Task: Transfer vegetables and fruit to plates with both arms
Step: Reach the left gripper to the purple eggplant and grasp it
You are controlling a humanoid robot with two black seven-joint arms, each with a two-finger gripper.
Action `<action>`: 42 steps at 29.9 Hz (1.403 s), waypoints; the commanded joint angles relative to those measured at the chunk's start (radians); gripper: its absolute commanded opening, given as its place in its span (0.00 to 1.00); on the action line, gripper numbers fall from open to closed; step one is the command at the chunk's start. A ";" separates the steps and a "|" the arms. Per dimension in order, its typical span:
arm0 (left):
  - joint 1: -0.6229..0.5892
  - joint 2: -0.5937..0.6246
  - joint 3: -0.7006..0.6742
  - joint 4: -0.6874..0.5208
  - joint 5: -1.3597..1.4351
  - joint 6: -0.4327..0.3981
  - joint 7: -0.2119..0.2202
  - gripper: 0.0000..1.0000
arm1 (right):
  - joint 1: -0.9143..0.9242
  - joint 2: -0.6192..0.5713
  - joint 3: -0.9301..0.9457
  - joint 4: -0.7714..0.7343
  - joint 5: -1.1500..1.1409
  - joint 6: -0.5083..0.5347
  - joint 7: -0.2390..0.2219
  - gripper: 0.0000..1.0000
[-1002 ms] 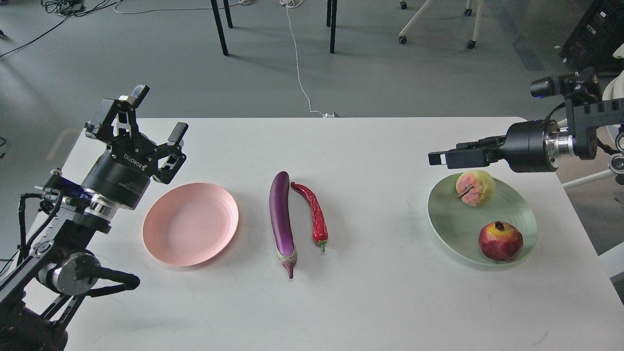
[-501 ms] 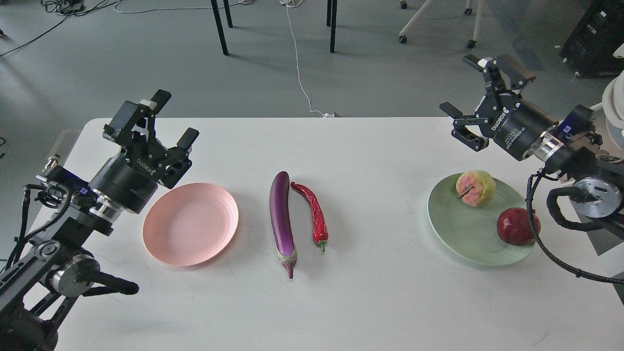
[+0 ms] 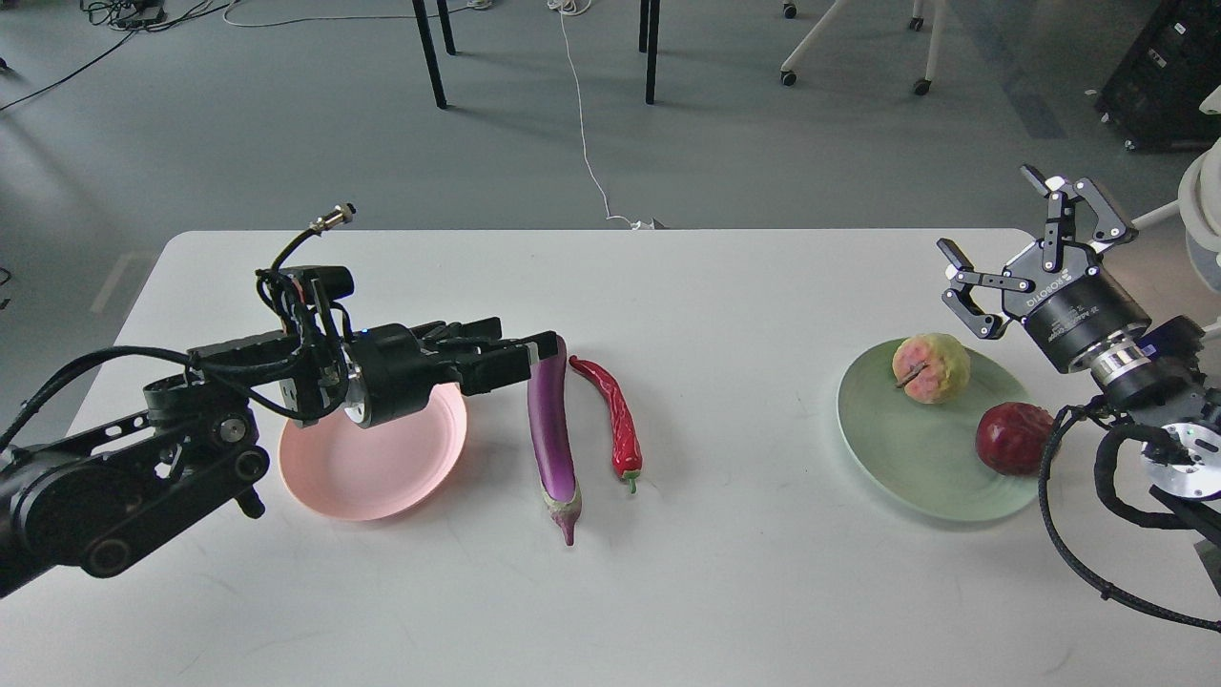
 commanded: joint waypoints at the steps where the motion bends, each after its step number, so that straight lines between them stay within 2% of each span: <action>1: -0.140 -0.016 0.159 0.073 0.001 -0.037 0.067 0.98 | -0.001 -0.002 0.000 -0.001 -0.001 0.000 0.000 0.99; 3: -0.151 -0.053 0.173 0.117 -0.003 -0.040 0.135 0.98 | -0.001 -0.001 0.002 -0.001 -0.001 0.000 0.000 0.99; 5: -0.159 -0.116 0.176 0.167 -0.007 -0.044 0.178 0.98 | -0.001 -0.002 0.003 -0.001 -0.001 0.000 0.000 0.98; 8: -0.165 -0.183 0.178 0.237 -0.007 -0.049 0.200 0.98 | -0.001 -0.002 0.003 -0.001 -0.001 0.000 0.000 0.98; 14: -0.166 -0.271 0.178 0.326 -0.008 -0.050 0.287 0.98 | -0.001 -0.005 0.012 -0.001 -0.001 0.000 0.000 0.98; 30: -0.148 -0.305 0.182 0.340 -0.013 -0.093 0.333 0.98 | -0.001 -0.005 0.020 -0.009 -0.001 0.000 0.000 0.99; 36: -0.146 -0.334 0.181 0.340 -0.036 -0.093 0.336 0.98 | -0.001 -0.007 0.025 -0.009 -0.001 0.000 0.000 0.99; 40: -0.145 -0.337 0.181 0.340 -0.036 -0.095 0.341 0.95 | -0.001 -0.007 0.025 -0.009 -0.001 0.000 0.000 0.99; 42: -0.145 -0.337 0.181 0.342 -0.036 -0.095 0.367 0.90 | -0.001 -0.007 0.025 -0.009 -0.001 0.000 0.000 0.99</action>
